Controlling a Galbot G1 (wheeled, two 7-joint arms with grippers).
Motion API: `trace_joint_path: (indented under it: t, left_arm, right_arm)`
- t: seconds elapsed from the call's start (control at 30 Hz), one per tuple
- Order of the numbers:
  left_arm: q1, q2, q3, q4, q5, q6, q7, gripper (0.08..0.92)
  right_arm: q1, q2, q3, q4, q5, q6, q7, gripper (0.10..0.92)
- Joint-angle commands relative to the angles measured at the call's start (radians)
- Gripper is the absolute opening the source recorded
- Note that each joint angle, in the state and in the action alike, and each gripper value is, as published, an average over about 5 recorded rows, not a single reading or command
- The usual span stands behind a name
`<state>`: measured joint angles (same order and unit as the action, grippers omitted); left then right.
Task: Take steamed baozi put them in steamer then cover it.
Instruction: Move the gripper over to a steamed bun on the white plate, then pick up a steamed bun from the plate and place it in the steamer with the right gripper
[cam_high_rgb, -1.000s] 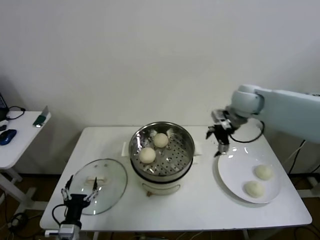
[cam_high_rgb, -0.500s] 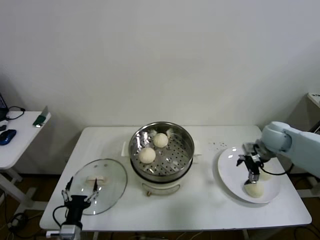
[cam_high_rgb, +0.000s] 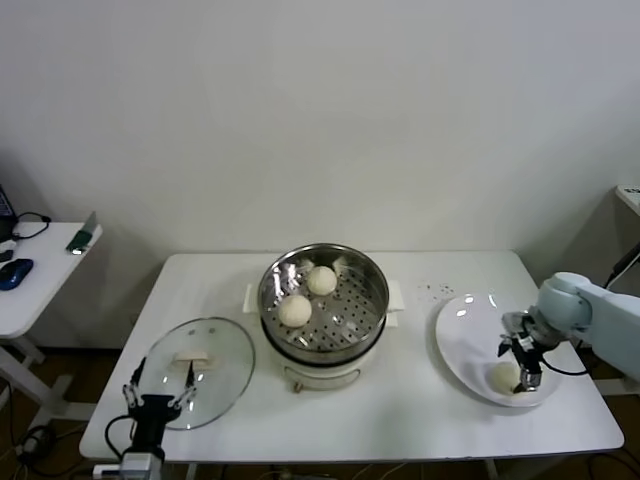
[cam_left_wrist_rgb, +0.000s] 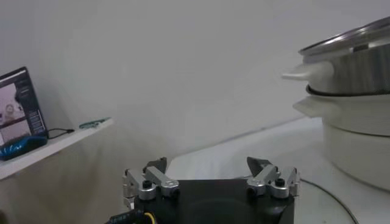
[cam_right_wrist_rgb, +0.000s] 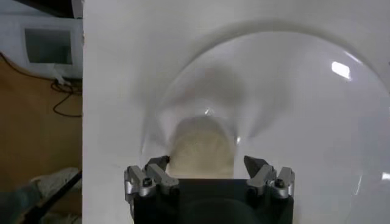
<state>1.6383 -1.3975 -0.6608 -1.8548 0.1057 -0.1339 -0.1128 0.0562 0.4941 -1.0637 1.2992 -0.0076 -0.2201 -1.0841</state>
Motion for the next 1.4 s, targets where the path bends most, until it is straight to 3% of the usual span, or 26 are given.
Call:
trace_joint_path:
  t: [0.03,0.47,0.7,1.0,1.4]
  left_arm:
    - [-0.003,-0.004,0.000,0.005,0.002,0.000,0.000,0.823]
    - [0.003,-0.010,-0.008,0.009,0.003,-0.011,-0.002,0.823]
    - [0.007,-0.011,-0.008,0.005,0.003,-0.012,-0.002,0.823]
    - [0.005,-0.013,-0.005,-0.003,0.009,-0.002,-0.003,0.823]
    - [0.008,-0.012,0.043,0.000,0.032,0.008,-0.004,0.823]
  right_arm:
    - [-0.049,0.019,0.035,-0.045,-0.033,0.005,-0.002,0.822]
    - [-0.001,0.022,0.008,-0.046,-0.035,0.048,-0.026,0.696]
    - [0.262,0.051,-0.160,-0.022,-0.041,0.198,-0.052,0.684]
    - [0.658,0.219,-0.327,0.024,-0.162,0.540,-0.088,0.687]
    - [0.764,0.519,-0.307,0.081,-0.135,0.695,-0.071,0.696]
